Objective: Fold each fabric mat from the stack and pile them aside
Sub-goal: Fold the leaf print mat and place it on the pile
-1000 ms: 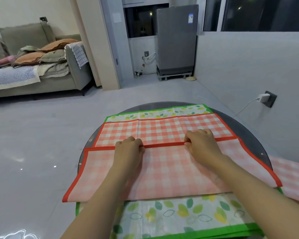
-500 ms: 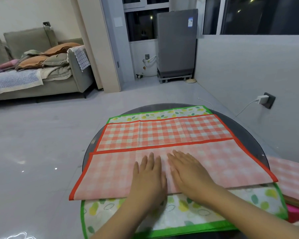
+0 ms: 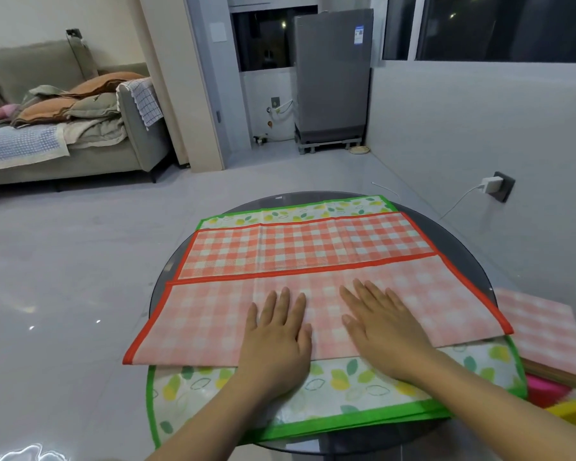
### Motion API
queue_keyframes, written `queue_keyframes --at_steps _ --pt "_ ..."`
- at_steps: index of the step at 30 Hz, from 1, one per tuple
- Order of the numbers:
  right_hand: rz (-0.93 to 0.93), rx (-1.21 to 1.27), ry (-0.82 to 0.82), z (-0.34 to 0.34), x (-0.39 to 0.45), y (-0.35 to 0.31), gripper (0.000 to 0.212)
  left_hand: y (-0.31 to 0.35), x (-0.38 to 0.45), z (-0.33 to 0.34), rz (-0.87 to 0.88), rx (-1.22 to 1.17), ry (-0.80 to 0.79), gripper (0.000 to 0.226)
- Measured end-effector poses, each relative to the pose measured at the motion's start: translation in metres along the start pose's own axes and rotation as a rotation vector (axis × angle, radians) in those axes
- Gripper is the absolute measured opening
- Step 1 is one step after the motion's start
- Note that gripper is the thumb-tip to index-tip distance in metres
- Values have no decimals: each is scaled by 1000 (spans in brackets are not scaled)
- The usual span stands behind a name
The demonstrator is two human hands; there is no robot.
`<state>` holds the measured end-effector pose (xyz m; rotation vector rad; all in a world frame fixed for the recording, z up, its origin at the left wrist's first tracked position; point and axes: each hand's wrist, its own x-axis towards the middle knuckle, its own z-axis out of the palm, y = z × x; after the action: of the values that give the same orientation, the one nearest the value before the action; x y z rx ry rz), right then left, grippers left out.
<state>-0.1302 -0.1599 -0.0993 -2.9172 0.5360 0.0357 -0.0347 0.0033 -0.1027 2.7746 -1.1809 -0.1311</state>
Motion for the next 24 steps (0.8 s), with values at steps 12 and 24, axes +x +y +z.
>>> queue_keyframes --at_steps 12,24 --pt "234 -42 51 -12 -23 85 57 1 -1 0 -3 26 -3 61" --pt "44 76 57 -22 -13 21 57 3 -2 -2 -13 12 -18 56"
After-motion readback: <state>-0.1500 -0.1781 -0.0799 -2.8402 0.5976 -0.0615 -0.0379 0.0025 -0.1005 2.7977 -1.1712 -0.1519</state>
